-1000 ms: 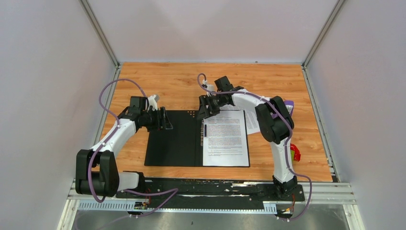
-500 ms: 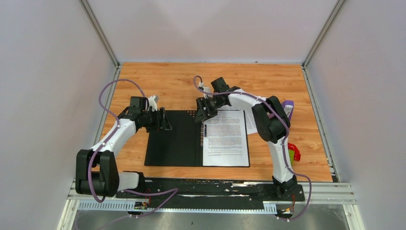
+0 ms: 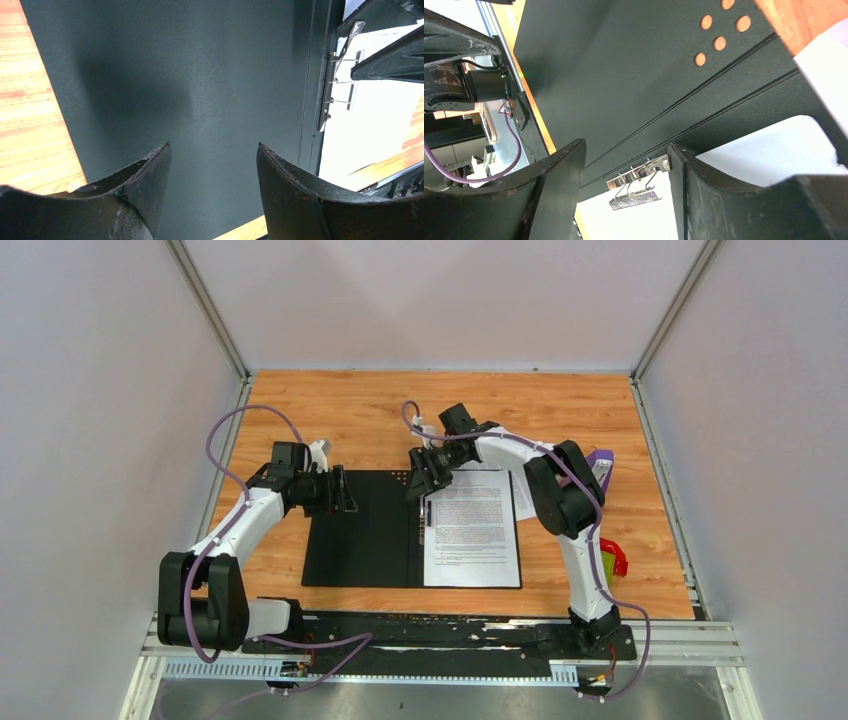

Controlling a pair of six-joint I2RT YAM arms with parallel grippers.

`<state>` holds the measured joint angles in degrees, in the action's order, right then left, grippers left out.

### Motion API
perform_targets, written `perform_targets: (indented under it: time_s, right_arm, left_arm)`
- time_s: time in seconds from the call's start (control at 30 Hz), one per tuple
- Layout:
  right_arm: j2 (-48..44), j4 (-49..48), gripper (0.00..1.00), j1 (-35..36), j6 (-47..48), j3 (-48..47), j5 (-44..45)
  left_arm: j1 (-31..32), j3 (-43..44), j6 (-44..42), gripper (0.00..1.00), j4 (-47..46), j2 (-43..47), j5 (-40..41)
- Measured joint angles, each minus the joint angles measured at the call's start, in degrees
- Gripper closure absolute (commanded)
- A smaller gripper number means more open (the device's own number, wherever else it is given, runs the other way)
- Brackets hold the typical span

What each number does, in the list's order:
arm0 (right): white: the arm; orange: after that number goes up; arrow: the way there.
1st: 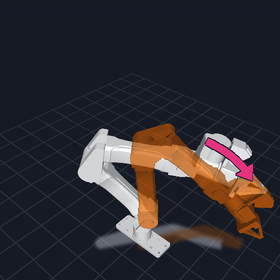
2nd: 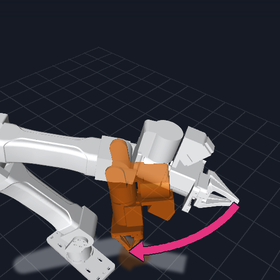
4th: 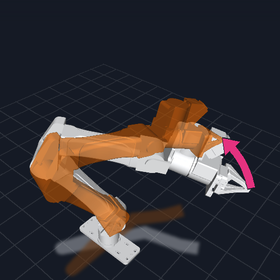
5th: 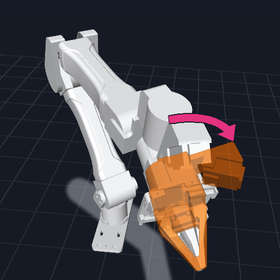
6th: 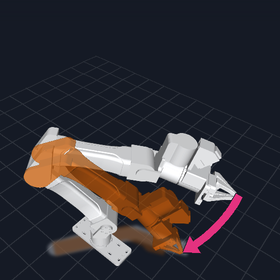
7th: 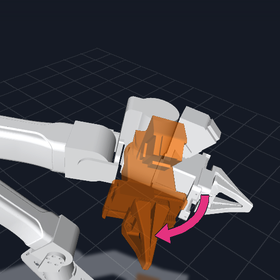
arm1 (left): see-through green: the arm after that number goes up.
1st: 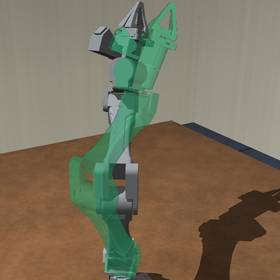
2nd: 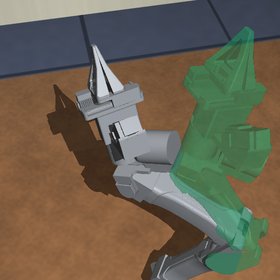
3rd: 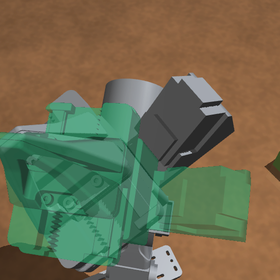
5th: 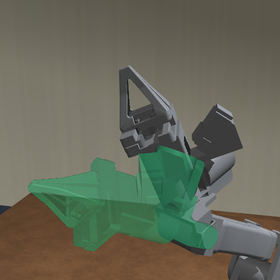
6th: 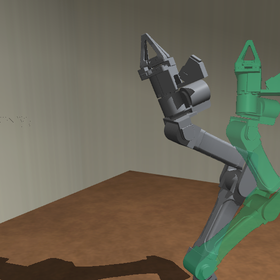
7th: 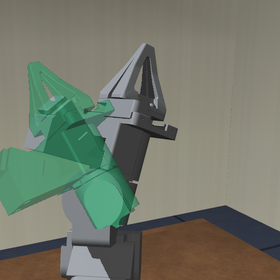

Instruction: Put the files into the folder

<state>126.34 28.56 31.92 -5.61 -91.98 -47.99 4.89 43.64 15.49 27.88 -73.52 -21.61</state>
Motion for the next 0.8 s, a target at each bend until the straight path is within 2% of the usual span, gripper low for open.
perform_targets:
  time_s: [0.2,0.53,0.8]
  right_arm:
    - [-1.6,1.4,0.39,0.8,2.1,2.2,-1.0]
    - [-10.8,2.4,0.4,1.8,3.4,8.8,-1.6]
    - [-14.5,2.1,0.53,2.9,0.6,11.9,2.6]
  left_arm:
    - [0.0,0.0,0.0,0.3,0.2,0.0,0.5]
    - [0.0,0.0,0.0,0.3,0.3,0.0,1.0]
    - [0.0,0.0,0.0,0.3,0.7,0.1,1.0]
